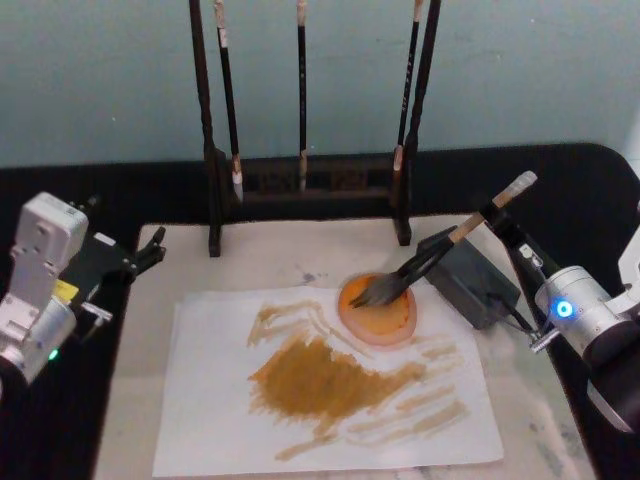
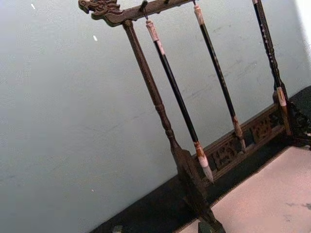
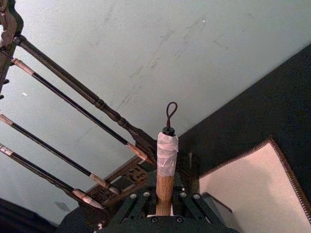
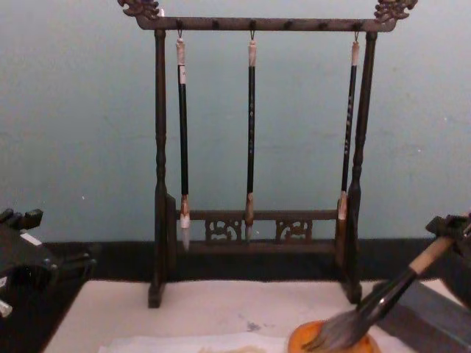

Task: Pick up the brush from the inkstone, write on the paper, then place the brush back to its original position.

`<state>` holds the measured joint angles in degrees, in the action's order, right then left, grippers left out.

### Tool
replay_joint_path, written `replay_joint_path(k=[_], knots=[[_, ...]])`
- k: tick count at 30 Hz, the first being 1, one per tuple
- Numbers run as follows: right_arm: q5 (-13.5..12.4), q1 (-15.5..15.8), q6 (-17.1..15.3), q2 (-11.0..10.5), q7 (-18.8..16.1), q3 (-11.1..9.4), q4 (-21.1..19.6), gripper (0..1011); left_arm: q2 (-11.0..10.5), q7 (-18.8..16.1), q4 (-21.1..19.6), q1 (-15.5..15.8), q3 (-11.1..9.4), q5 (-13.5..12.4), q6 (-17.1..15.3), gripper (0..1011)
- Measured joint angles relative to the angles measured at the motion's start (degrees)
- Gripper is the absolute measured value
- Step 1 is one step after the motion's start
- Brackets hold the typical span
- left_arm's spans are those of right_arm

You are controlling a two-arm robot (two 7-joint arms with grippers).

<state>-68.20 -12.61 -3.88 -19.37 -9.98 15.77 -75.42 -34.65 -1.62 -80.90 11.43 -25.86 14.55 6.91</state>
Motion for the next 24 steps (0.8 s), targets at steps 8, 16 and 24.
replay_joint_path(k=[8, 16, 24], knots=[[0.00, -0.01, 0.00, 0.03, -0.03, -0.01, -0.03, 176, 0.00, 0.00, 0.00, 0.00, -0.01, 0.00, 0.00, 1010], [0.01, -0.03, 0.00, 0.04, -0.06, -0.04, -0.07, 325, 0.00, 0.00, 0.00, 0.00, 0.00, 0.00, 0.00, 1010], [0.02, -0.03, -0.03, 0.05, -0.09, -0.05, -0.07, 563, 0.00, 0.00, 0.00, 0.00, 0.00, 0.00, 0.00, 1010]])
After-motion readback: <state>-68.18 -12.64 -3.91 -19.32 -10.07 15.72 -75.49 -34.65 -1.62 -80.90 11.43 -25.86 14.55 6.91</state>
